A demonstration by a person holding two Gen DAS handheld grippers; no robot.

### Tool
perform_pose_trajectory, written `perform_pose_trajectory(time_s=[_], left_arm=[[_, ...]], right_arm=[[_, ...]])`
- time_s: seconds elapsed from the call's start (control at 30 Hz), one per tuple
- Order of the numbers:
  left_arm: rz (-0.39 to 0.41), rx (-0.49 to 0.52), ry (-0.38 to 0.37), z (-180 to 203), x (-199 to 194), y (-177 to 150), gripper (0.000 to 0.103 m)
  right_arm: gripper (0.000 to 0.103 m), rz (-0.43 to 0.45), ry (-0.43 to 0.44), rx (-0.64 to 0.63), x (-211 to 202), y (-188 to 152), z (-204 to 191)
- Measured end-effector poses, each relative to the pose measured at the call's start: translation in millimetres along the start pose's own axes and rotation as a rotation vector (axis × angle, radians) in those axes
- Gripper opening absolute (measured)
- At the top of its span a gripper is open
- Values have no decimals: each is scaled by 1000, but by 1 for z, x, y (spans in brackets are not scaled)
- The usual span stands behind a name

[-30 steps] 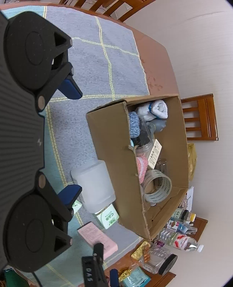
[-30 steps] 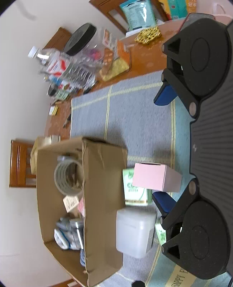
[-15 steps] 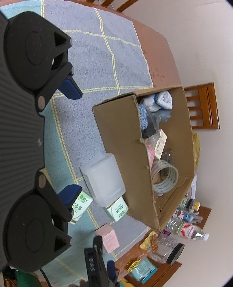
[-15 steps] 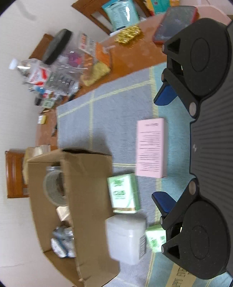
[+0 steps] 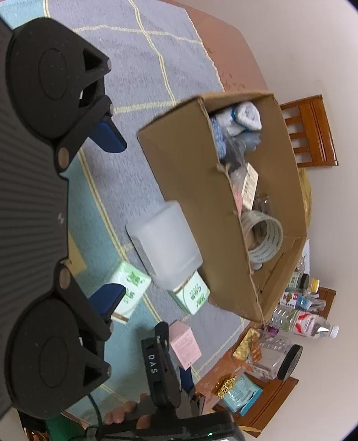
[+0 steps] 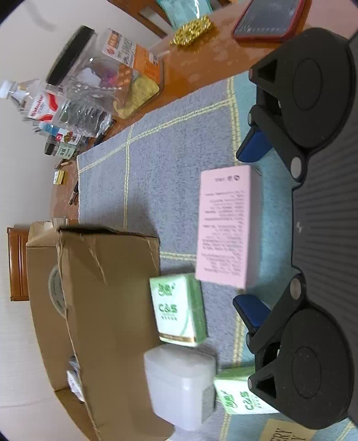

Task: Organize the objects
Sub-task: 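Lower left tool onto the C&S tissue pack while right tool lowers onto the pink box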

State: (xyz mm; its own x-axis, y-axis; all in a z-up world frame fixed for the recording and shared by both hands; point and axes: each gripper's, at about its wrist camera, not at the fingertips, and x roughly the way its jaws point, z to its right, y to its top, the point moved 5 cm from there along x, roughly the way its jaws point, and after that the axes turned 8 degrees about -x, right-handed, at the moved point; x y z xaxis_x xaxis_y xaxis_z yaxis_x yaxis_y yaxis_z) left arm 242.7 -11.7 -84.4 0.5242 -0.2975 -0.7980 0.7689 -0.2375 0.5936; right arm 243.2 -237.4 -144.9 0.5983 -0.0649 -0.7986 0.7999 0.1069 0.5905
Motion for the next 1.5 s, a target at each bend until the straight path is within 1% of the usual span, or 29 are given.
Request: perform_pose_trajectory(time_s=[0.2,0.27,0.37,0.53,0.67,0.77,0.9,0.97,1.03,1.07,1.17,1.23,1.3,1.4,1.5], left_arm=[[-13,29,-56,35,20,2,101],[-33,24,-86,46,31,-1,101],[-63,21,-109,59,48,-5,101],[-80,35,-99,70,67,-11,101],[-105,29,-120,77,71,-16,101],[-117,41,-113,81,69,-21,101],[-149,80,-154,90,62,-27,101],[-138,117,-127,93,62,-30,101],[-110,136,-59,91,65,-30,100],[-97,133,-42,90,66,-29,100],[-69,107,-50,91,69,-27,96],[-49,105,-51,95,67,-26,86],[-39,106,-53,98,66,-26,82],[-30,100,-46,101,63,-28,77],[-26,99,-41,99,62,-29,77]], right_arm=[[103,20,26,-2,1,-5,33],[103,37,51,-37,0,-8,39],[103,43,96,-94,-1,-10,45],[103,38,134,-140,0,-11,50],[103,41,149,-158,2,-12,51],[103,47,157,-168,3,-13,53],[103,58,167,-181,0,-16,54],[103,63,173,-188,-1,-16,54],[103,68,178,-195,-1,-17,55],[103,70,180,-198,-1,-17,55],[103,74,184,-202,-3,-18,56],[103,73,185,-203,-3,-17,56],[103,70,186,-205,-3,-17,56],[103,61,181,-200,-3,-16,55],[103,54,177,-196,-2,-13,53]])
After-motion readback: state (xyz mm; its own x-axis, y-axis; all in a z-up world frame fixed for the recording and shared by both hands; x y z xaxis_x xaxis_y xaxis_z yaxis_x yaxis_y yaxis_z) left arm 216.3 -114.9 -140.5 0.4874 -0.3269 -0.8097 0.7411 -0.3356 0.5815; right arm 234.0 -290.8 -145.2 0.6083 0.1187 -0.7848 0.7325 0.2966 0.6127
